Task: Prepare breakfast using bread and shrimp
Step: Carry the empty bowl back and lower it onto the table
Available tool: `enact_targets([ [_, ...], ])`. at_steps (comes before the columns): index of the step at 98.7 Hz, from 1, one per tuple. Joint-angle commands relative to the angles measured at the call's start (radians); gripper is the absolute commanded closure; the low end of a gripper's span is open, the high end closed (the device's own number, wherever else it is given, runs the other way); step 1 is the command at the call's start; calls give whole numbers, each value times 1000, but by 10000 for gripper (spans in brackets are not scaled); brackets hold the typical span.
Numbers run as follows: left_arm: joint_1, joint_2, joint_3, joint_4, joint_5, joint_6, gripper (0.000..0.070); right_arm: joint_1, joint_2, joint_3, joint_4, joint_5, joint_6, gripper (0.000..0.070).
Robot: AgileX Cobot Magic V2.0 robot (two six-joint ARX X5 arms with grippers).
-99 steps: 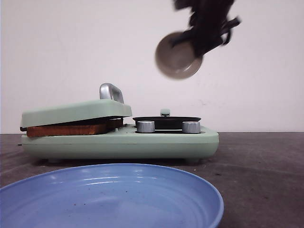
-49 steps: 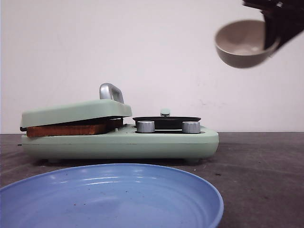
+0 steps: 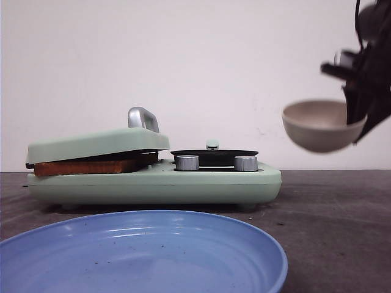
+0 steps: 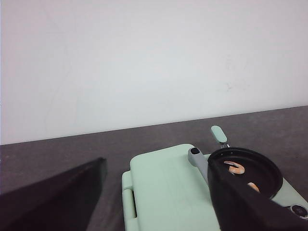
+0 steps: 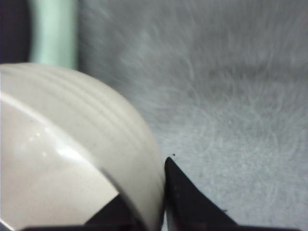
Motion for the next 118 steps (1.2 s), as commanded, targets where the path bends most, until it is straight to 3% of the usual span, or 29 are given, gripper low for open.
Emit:
enact_targets([
  [1,-2,4,6,11,2,6,307,-2,39,14,4,-7,-26,696],
  [79,-2,4,6,11,2,5,307,-14,171,14,0,0,-46,696],
  [103,-2,4,6,11,2,5,307,-15,171,14,-17,60,-74,693],
  [110,-2,4,6,11,2,5,307,-15,171,14,-21,60,-76,652],
  [118,-2,4,6,11,2,5,307,-15,171,14,-24,60,-82,505],
])
